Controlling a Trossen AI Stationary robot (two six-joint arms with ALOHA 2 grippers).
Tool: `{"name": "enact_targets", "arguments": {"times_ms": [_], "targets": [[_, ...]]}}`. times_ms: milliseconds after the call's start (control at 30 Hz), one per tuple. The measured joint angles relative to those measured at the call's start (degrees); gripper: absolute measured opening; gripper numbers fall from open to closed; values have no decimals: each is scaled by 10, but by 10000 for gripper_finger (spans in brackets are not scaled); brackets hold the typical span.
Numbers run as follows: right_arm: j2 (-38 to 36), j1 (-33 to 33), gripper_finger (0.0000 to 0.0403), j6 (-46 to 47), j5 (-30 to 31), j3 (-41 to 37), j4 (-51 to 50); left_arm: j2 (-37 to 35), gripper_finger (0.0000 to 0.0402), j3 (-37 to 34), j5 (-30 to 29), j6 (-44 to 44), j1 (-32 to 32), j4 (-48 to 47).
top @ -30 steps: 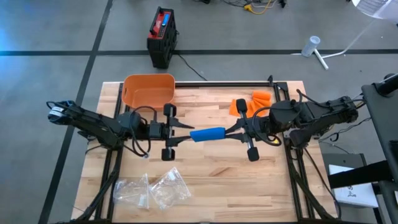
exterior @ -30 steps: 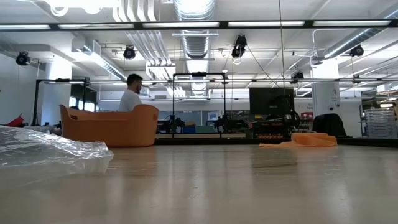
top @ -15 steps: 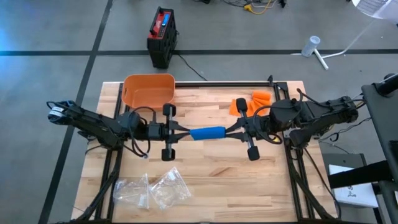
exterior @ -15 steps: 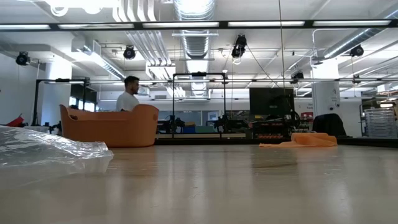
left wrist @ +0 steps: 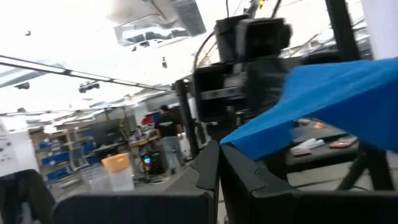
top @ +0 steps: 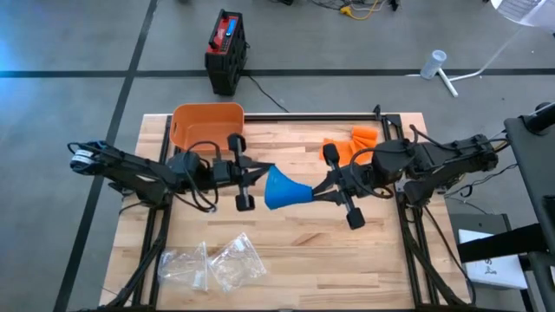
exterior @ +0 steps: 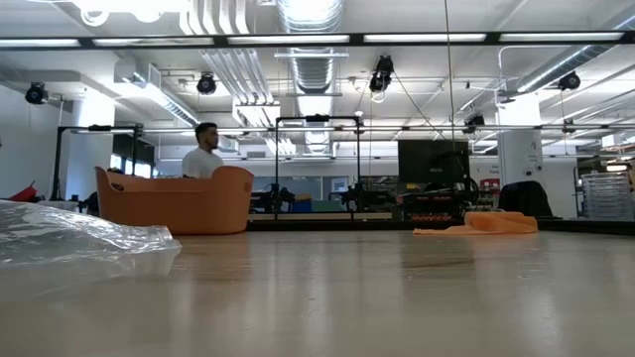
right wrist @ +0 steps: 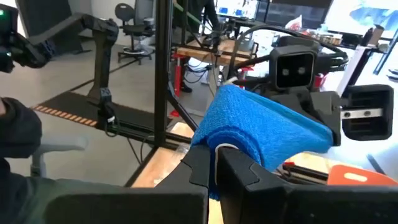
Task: Roll bandage
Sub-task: Roll the blue bandage
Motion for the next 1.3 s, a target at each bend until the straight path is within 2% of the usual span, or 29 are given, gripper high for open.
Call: {"name": "enact_targets", "arguments": {"times_ms": [200, 367, 767, 900, 1033, 1133, 1300], "targets": [[1, -2, 3, 6, 3, 0, -16, -6, 0, 0, 0, 23, 4, 20], [1, -3, 3, 6, 30, 0, -32, -19, 0, 10, 0, 65, 3, 27], [30, -12, 3, 46, 33, 0, -54, -34, 0, 27, 12, 111, 2, 9], [28, -15, 3, 61, 86, 0, -59, -35, 0, 39, 50, 107, -4, 6], [22, -15, 3, 79, 132, 0, -83, -35, 0, 55, 60, 111, -9, 5], [22, -16, 3, 105, 150, 0, -102, -35, 0, 70, 73, 111, -9, -2], [22, -13, 3, 94, 146, 0, -100, -34, 0, 86, 71, 111, -9, -29]]}}
